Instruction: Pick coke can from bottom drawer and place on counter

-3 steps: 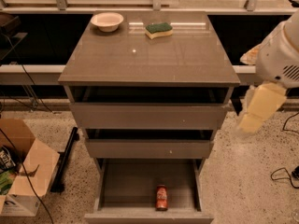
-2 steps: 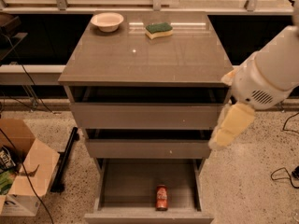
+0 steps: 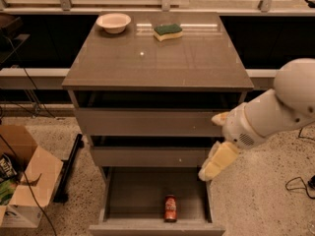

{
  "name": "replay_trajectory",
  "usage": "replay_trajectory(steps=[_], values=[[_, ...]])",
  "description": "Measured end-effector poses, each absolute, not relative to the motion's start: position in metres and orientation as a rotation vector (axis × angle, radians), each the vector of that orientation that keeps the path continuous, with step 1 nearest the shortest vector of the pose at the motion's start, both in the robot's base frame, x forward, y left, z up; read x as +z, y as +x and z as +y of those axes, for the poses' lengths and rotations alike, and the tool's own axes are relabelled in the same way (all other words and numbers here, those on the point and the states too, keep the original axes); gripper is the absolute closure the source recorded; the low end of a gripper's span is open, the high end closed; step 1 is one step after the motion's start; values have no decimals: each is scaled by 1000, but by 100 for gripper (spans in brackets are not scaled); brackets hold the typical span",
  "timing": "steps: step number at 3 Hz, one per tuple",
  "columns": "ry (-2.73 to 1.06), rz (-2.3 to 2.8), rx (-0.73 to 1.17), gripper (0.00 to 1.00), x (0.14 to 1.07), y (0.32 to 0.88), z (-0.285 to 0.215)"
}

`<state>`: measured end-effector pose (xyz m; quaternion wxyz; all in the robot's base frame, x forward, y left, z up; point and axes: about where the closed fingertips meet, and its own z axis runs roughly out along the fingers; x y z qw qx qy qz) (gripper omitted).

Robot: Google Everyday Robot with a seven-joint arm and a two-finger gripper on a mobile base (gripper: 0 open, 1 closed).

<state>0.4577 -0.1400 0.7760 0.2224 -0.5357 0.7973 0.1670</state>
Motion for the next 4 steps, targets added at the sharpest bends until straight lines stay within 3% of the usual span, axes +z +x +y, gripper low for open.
replay_trajectory(steps=[1, 4], values=[[-1454, 2209, 658, 0, 714, 457, -137], [-1220, 2377, 706, 0, 628, 470, -124]])
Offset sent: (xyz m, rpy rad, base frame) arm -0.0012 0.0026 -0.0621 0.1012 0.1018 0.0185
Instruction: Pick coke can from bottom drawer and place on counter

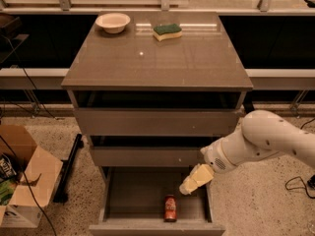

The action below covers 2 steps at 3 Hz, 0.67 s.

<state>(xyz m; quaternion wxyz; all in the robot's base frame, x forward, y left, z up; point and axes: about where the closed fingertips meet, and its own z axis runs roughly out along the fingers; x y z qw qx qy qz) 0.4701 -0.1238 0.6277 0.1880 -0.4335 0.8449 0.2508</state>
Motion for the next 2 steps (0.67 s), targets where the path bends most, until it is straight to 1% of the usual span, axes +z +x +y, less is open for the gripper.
replay_trajectory(steps=[2], values=[[-1084, 2592, 699, 0, 524, 482, -119]])
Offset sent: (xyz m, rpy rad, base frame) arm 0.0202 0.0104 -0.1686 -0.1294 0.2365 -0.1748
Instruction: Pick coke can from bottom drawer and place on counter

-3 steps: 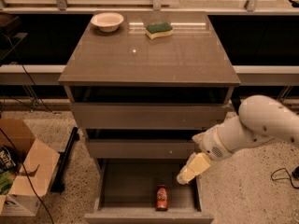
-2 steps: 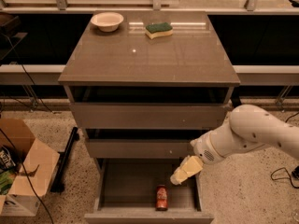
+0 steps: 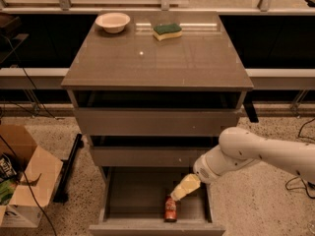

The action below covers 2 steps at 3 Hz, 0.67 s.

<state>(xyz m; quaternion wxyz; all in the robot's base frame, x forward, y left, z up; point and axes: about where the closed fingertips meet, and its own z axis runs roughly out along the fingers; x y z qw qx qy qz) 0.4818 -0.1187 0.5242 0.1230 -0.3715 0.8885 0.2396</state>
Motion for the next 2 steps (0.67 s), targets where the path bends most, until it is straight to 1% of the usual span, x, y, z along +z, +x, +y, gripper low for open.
replay_trajectory(steps=[2], values=[[-981, 2756, 681, 0, 435, 492, -114]])
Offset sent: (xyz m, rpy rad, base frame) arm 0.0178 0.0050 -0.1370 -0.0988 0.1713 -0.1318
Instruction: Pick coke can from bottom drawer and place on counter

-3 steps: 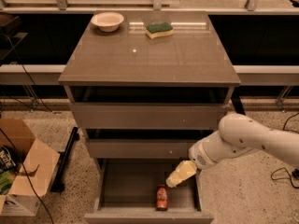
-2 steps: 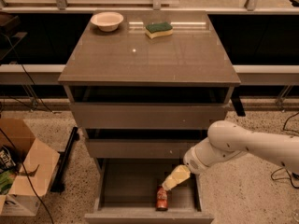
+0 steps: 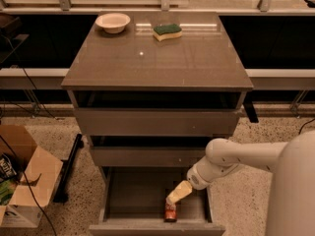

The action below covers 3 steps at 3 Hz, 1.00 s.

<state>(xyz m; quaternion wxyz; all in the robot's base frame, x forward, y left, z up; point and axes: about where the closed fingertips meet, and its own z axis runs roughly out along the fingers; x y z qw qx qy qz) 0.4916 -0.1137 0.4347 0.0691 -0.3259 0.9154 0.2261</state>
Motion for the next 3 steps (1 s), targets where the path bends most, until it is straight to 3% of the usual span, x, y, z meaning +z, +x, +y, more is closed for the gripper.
replay_trajectory(steps=[3], values=[[-855, 2843, 713, 0, 385, 500, -116]])
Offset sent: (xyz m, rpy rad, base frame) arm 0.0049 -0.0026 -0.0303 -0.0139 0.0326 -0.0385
